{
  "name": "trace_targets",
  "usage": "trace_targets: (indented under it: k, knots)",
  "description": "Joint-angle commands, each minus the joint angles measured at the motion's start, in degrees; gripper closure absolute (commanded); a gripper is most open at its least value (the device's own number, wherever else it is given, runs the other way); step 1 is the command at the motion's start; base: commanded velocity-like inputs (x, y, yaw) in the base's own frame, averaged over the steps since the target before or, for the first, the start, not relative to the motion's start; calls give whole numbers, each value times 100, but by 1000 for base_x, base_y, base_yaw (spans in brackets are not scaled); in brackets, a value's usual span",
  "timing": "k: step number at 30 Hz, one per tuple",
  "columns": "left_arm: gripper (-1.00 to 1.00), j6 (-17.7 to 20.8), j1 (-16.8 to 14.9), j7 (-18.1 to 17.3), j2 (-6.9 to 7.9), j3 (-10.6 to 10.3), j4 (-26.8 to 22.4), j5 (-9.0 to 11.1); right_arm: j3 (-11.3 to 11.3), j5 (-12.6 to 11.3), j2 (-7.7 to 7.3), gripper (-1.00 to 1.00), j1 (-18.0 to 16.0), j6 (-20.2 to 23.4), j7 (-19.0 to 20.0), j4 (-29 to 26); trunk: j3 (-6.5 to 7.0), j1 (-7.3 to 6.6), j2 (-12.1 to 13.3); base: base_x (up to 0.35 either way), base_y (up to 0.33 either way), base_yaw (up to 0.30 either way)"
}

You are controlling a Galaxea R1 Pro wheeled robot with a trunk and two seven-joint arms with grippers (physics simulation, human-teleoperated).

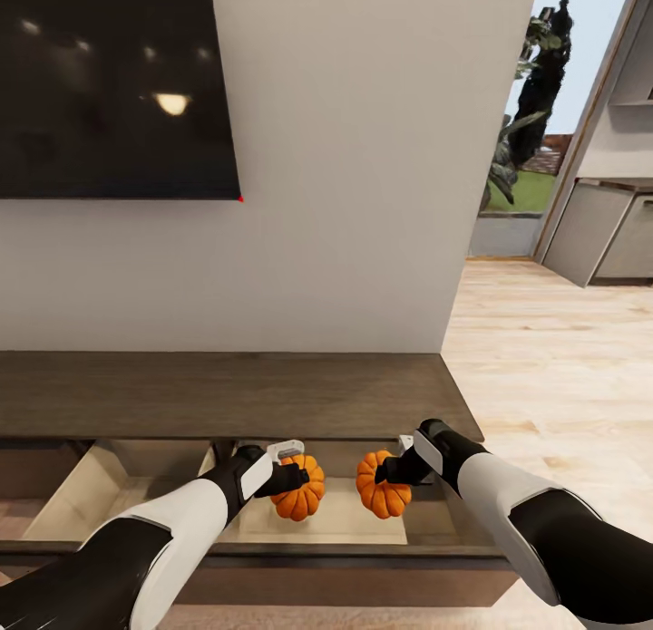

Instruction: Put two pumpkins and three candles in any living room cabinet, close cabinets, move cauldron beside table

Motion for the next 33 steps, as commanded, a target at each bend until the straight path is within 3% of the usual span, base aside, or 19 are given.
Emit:
trace_targets:
  k: [1, 17, 23, 33]
  knots:
    - [100, 30, -2, 28, 0, -29, -14, 60, 42, -20, -2, 100, -5, 19, 25, -5, -23, 21, -44, 0, 0, 0]
    - [100, 42, -2, 28, 0, -30, -14, 60, 34, -26, -2, 100, -5, 19, 25, -3, -392, 373, -686, 0, 0, 0]
    - [100, 42, -2, 28, 0, -29, -14, 60, 35, -27, -2, 100, -5, 19, 24, -3, -396, 373, -686, 0, 0, 0]
    - [100, 42, -2, 28, 0, -29, -14, 60, 42, -22, -2, 100, -5, 19, 25, -5, -637, 592, -1087, 0, 0, 0]
